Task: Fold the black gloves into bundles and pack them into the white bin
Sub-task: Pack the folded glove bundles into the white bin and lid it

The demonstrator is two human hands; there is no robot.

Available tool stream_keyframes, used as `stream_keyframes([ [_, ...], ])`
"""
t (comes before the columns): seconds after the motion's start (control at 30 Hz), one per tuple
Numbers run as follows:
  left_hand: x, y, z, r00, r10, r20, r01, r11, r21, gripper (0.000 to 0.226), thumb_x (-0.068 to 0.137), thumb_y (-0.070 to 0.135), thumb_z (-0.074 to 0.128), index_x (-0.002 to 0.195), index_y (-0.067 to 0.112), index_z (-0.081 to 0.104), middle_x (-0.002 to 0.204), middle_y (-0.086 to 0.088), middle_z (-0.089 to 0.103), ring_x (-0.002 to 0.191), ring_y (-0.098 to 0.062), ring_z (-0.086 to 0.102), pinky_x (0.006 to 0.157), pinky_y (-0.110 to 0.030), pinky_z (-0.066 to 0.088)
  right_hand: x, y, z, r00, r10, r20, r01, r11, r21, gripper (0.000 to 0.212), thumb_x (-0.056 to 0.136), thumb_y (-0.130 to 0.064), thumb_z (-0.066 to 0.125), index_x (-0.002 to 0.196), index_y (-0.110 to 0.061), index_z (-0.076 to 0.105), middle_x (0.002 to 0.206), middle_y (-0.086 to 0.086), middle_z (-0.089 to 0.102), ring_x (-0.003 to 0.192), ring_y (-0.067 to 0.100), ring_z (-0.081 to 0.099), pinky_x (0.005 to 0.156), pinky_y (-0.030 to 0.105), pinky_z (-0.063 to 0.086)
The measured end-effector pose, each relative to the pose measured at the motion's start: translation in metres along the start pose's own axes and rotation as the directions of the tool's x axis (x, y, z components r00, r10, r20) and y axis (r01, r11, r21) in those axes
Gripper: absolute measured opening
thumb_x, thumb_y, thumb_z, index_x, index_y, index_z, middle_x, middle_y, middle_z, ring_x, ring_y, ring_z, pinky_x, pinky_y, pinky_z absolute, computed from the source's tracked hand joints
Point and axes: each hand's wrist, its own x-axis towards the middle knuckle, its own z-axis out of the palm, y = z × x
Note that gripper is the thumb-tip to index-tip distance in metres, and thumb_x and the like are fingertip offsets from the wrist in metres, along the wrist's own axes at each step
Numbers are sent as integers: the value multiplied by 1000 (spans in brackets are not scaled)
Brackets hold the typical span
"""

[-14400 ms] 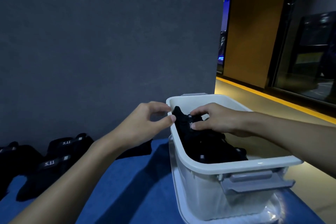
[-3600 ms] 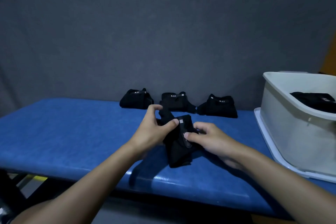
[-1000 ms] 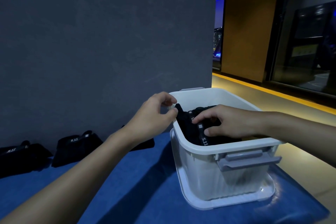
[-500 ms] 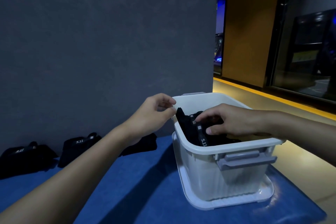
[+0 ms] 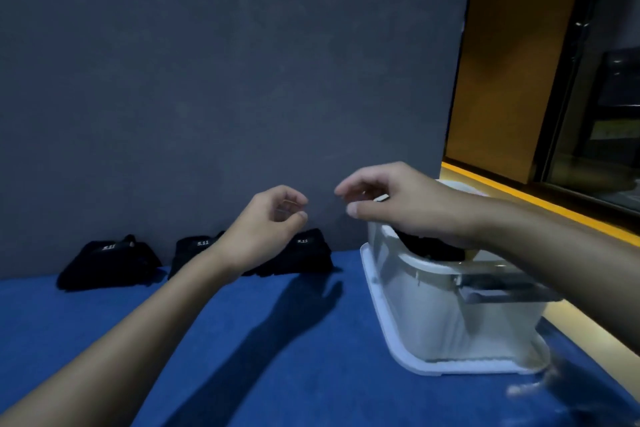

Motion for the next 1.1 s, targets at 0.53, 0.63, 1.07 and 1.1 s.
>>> stream_keyframes([
  [0.53, -10, -106, -14, 992, -6, 124, -65, 828, 557, 40, 95, 24, 55, 135, 21, 57, 134, 1, 57, 122, -20, 46, 105, -32, 41, 80, 96, 166, 856, 431, -285, -445, 895, 17, 38, 84, -36, 58, 120, -27, 49, 121, 6, 56, 114, 30, 51, 96, 47, 45],
  [0.63, -5, -112, -4, 983, -41, 180, -75, 802, 592, 50, 96, 25, 52, 146, 23, 46, 144, 2, 52, 125, -23, 40, 109, -33, 35, 91, 114, 172, 787, 518, -337, -546, 837, 11, 49, 88, -46, 55, 128, -23, 40, 126, 8, 55, 119, 33, 48, 101, 48, 39],
  [1.07, -1, -118, 7, 971, -146, 187, 28, 852, 523, 66, 96, 30, 54, 155, 22, 25, 130, -3, 52, 123, -25, 42, 108, -37, 38, 93, 130, 173, 769, 524, -366, -501, 850, 165, 40, 88, -30, 64, 117, -24, 38, 110, -4, 59, 105, 22, 56, 99, 42, 39],
  [1.1, -2, -119, 8, 971, -157, 181, 49, 869, 493, 63, 95, 34, 54, 152, 22, 29, 125, -2, 55, 121, -25, 46, 105, -38, 41, 90, 130, 173, 777, 518, -359, -468, 856, 222, 39, 87, -25, 66, 114, -25, 39, 113, -2, 60, 104, 22, 58, 97, 44, 45],
])
